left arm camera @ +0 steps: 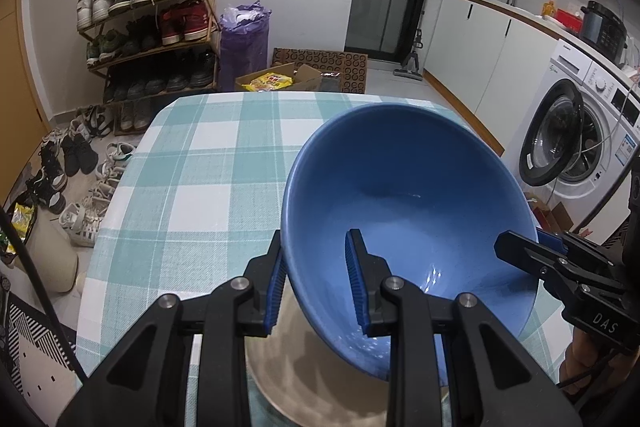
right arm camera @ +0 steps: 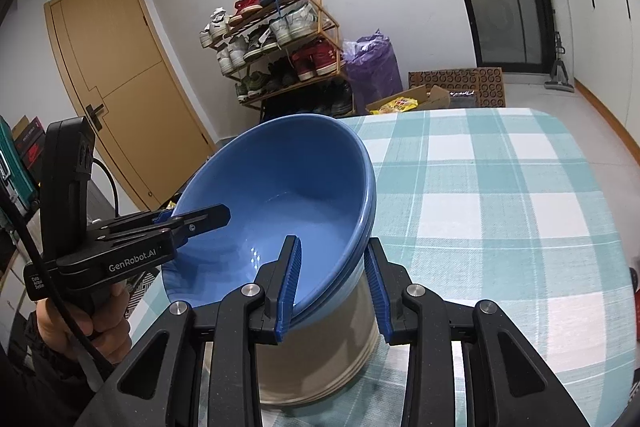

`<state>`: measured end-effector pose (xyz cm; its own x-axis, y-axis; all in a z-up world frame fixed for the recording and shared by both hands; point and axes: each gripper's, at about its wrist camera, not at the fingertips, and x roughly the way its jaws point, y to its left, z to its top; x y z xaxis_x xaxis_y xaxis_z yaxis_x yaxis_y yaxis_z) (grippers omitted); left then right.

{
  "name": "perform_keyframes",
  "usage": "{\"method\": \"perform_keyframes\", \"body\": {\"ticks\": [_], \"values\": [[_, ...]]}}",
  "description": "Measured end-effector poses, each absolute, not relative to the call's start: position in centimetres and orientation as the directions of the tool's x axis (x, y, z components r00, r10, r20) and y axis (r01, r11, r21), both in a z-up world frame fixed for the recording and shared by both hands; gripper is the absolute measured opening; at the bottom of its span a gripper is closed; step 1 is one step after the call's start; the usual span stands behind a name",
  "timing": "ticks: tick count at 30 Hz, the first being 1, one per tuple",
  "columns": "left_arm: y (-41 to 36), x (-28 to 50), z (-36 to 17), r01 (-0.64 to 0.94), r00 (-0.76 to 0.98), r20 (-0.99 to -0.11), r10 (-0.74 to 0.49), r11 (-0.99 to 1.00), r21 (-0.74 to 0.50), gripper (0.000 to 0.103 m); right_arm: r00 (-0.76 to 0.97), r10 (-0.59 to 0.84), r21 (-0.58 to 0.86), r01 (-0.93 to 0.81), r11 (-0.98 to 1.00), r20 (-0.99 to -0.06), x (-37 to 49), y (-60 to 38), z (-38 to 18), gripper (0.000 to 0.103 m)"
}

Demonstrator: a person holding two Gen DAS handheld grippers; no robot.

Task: Organize plates and bowls
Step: 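Lift the nested blue bowls with both grippers and carry them over the cream plates, then lower the nested blue bowls onto the cream plate stack with both grippers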

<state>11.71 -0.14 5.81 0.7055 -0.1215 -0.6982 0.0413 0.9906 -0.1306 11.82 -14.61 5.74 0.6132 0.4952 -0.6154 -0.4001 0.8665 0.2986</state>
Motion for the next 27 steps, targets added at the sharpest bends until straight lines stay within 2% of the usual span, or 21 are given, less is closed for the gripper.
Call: {"method": "perform_keyframes", "body": {"ticks": [19, 27], "values": [[2.4, 12.0, 3.4, -0.018, 0.668, -0.738, -0.092, 0.99, -0.139, 0.027, 0.551, 0.557, 0.358, -0.432, 0.828, -0.622, 14.6, -12.7, 2.6, 0.033], [2.2, 12.0, 3.5, 0.003, 0.667, -0.739, -0.1, 0.991, -0.131, 0.027, 0.54, 0.573, 0.373, -0.44, 0.817, -0.617, 15.3, -12.6, 2.4, 0.033]]}}
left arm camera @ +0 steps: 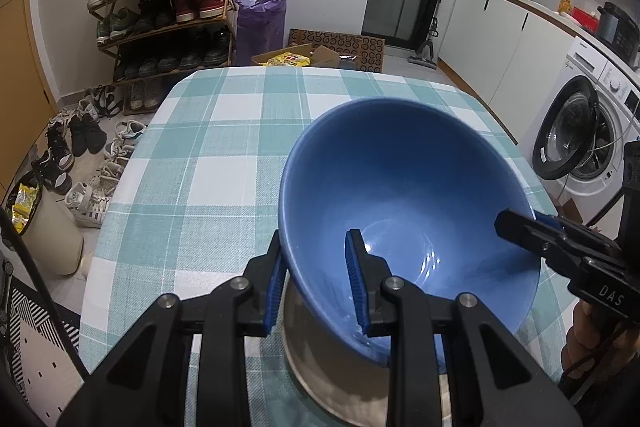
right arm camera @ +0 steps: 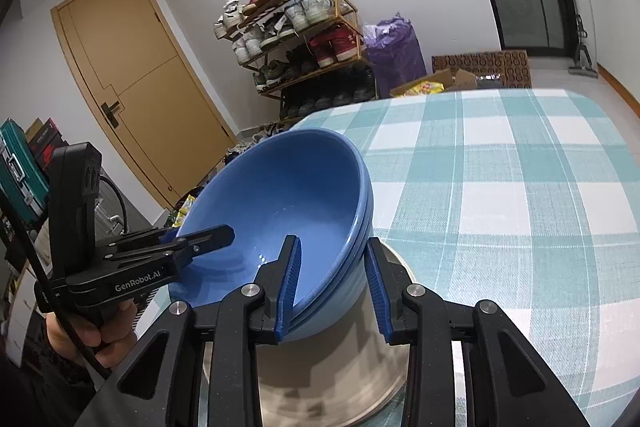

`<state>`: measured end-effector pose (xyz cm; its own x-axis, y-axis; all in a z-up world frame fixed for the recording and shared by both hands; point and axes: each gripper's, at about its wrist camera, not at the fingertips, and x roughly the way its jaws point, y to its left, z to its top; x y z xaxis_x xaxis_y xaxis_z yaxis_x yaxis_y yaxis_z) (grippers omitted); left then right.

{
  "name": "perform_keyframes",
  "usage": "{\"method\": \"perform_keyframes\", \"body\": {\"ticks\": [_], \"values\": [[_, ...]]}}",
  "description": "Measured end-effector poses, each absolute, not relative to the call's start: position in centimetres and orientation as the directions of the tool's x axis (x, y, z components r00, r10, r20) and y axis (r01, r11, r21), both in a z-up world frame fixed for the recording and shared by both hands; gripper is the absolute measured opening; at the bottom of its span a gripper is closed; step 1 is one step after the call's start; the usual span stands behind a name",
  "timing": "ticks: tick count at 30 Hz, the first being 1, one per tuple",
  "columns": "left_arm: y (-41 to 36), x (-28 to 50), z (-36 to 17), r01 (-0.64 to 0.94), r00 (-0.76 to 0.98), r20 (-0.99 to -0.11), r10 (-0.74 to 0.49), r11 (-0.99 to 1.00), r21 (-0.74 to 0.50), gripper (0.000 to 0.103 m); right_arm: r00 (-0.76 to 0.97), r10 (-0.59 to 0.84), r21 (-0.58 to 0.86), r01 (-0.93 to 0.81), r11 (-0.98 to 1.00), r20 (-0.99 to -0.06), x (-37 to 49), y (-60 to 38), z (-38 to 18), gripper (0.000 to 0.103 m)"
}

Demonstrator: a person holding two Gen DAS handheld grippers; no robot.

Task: Organize plates and bowls
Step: 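Lower the nested blue bowls onto the cream plate stack with both grippers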

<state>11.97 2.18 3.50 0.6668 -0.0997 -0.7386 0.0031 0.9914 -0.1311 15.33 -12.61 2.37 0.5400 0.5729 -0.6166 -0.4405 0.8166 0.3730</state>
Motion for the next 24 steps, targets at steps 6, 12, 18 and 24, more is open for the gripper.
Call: {"method": "perform_keyframes", "body": {"ticks": [6, 12, 18, 24], "values": [[1.95, 11.9, 3.61, 0.001, 0.664, -0.741, -0.096, 0.992, -0.127, 0.027, 0.53, 0.558, 0.37, -0.425, 0.826, -0.638, 15.4, -12.82, 2.24, 0.033], [2.1, 11.81, 3.56, 0.013, 0.666, -0.738, -0.111, 0.99, -0.138, 0.027, 0.526, 0.553, 0.367, -0.422, 0.829, -0.646, 15.34, -12.96, 2.23, 0.033], [2.0, 12.11, 3.35, 0.023, 0.649, -0.75, -0.127, 0.989, -0.147, 0.032, 0.519, 0.554, 0.372, -0.418, 0.829, -0.651, 15.31, -13.03, 2.25, 0.04], [1.74, 11.94, 3.38, 0.047, 0.649, -0.747, -0.145, 0.988, -0.15, 0.045, 0.516, 0.562, 0.37, -0.432, 0.822, -0.646, 14.85, -12.67, 2.44, 0.051]]}}
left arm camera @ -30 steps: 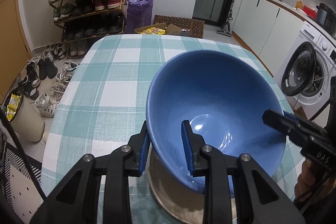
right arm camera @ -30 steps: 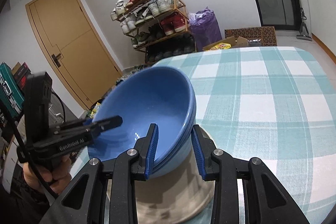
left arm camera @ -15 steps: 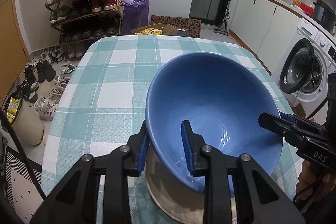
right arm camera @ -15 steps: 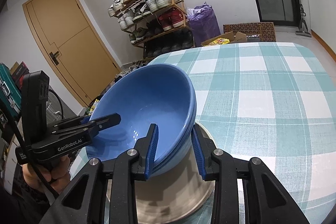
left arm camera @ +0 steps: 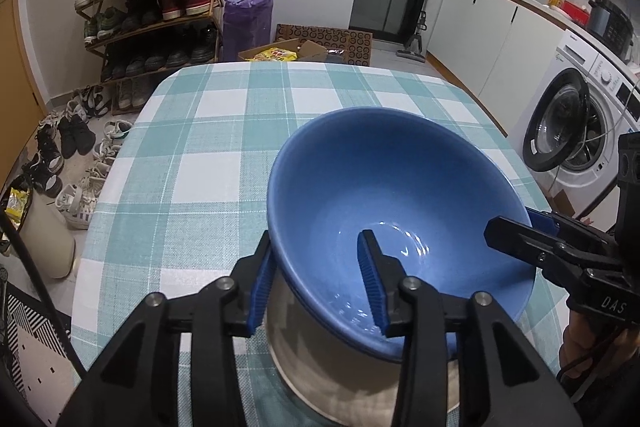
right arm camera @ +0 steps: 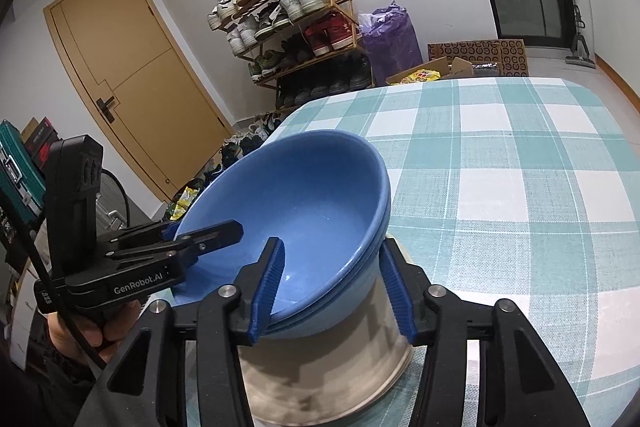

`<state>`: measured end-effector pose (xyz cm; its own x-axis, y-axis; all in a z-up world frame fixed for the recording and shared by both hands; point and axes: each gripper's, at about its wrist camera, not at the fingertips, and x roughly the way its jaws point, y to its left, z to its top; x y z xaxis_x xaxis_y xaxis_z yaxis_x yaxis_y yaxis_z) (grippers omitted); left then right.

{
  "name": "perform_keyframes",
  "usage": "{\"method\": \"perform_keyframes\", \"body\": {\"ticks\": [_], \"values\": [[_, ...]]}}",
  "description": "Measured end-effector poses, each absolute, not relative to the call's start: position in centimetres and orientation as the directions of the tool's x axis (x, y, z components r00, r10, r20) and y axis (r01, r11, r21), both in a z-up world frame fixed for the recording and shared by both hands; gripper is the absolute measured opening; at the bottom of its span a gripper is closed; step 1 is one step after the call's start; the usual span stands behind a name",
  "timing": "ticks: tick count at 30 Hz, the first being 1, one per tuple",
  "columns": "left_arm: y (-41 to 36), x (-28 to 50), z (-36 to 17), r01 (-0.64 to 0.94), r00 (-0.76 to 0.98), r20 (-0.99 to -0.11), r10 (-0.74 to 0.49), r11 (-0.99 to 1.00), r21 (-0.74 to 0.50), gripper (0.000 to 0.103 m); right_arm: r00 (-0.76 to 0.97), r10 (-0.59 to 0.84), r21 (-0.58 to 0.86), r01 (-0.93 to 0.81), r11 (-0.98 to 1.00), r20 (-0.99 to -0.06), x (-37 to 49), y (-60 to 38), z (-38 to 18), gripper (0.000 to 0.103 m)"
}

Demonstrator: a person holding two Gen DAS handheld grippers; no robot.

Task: Organize plates and bowls
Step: 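Lower the nested blue bowls onto the cream plate stack with both grippers, then open both grippers and pull them back from the bowls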

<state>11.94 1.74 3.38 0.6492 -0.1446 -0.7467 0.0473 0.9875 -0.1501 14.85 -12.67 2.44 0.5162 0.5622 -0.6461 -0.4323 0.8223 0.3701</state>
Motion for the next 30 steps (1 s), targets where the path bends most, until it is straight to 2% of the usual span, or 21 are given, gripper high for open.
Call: {"method": "perform_keyframes", "body": {"ticks": [2, 3, 5, 7, 8, 9, 11, 15, 17, 30], "values": [[1.7, 11.8, 3.6, 0.054, 0.656, -0.74, -0.151, 0.987, -0.154, 0.054, 0.516, 0.562, 0.368, -0.434, 0.822, -0.647, 14.9, -12.7, 2.4, 0.052], [1.7, 11.7, 3.7, 0.06, 0.661, -0.734, -0.155, 0.986, -0.153, 0.055, 0.517, 0.563, 0.37, -0.434, 0.822, -0.644, 14.8, -12.6, 2.5, 0.052], [1.8, 11.5, 4.1, 0.07, 0.669, -0.726, -0.159, 0.986, -0.152, 0.057, 0.52, 0.567, 0.367, -0.441, 0.819, -0.639, 14.6, -12.7, 2.8, 0.062], [1.9, 11.3, 4.3, 0.074, 0.677, -0.719, -0.157, 0.986, -0.146, 0.065, 0.522, 0.575, 0.365, -0.455, 0.812, -0.63, 14.3, -12.7, 3.1, 0.071], [1.9, 11.1, 4.3, 0.073, 0.682, -0.715, -0.155, 0.987, -0.144, 0.077, 0.526, 0.576, 0.36, -0.461, 0.811, -0.626, 14.2, -12.7, 3.3, 0.075], [2.0, 10.9, 4.5, 0.067, 0.694, -0.705, -0.147, 0.988, -0.14, 0.082, 0.529, 0.578, 0.353, -0.47, 0.809, -0.621, 13.9, -12.6, 3.5, 0.077], [2.2, 10.6, 4.7, 0.072, 0.705, -0.693, -0.149, 0.988, -0.139, 0.084, 0.538, 0.579, 0.341, -0.481, 0.808, -0.613, 13.6, -12.6, 3.9, 0.087], [2.5, 9.9, 4.8, 0.078, 0.726, -0.673, -0.144, 0.989, -0.128, 0.1, 0.549, 0.583, 0.331, -0.493, 0.804, -0.599, 12.9, -12.7, 4.4, 0.097], [2.6, 9.5, 4.9, 0.073, 0.739, -0.661, -0.132, 0.99, -0.117, 0.102, 0.557, 0.582, 0.318, -0.501, 0.805, -0.592, 12.4, -12.7, 4.6, 0.102], [2.5, 5.9, 4.7, -0.001, 0.805, -0.594, -0.017, 1.0, -0.029, 0.103, 0.611, 0.604, 0.253, -0.564, 0.786, -0.512, 8.4, -14.8, 4.8, 0.102]]}}
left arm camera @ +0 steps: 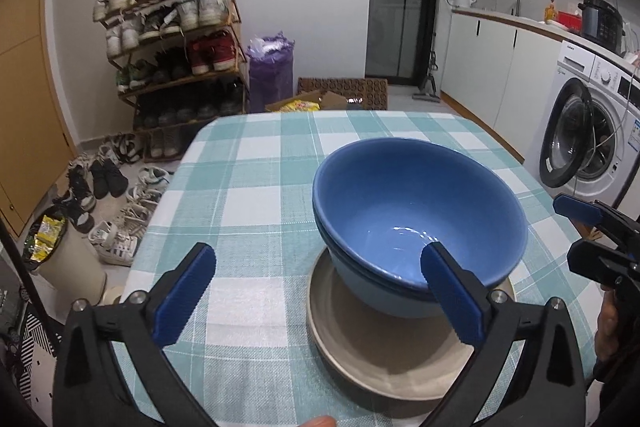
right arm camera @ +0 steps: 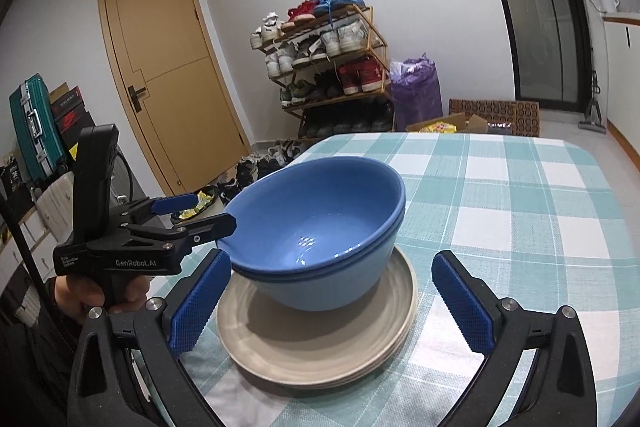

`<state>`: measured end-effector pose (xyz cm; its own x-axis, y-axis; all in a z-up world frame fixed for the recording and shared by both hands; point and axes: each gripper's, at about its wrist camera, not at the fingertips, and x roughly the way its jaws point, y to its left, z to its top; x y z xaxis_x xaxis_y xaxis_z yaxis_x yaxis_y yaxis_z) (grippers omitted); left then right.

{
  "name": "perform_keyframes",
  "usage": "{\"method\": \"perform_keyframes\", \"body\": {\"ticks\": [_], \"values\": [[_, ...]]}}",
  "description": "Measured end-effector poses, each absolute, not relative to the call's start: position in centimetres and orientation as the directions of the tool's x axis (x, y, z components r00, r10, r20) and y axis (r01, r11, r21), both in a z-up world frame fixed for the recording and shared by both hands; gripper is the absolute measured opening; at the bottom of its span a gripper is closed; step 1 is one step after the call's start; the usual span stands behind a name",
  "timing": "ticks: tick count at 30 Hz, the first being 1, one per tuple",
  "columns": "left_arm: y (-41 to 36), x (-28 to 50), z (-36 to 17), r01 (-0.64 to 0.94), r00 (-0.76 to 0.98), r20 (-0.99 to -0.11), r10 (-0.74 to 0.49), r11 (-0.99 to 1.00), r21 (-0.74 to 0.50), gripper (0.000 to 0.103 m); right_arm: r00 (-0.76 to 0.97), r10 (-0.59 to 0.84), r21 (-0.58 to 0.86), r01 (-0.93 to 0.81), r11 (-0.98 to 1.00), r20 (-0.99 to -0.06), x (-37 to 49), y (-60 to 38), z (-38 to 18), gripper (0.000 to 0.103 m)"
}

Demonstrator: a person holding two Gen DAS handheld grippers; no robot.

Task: Organize plates and bowls
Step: 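Open both grippers and pull them back from the bowls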

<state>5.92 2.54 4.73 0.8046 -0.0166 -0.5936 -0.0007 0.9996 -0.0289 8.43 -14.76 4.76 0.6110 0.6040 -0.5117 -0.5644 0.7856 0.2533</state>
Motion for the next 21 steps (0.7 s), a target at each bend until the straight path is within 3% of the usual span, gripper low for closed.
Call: {"method": "perform_keyframes", "body": {"ticks": [21], "values": [[2.8, 0.1, 3.5, -0.005, 0.858, -0.514, 0.0, 1.0, -0.008, 0.103, 0.674, 0.543, 0.132, -0.561, 0.817, -0.501, 4.6, -14.3, 2.9, 0.102]]}}
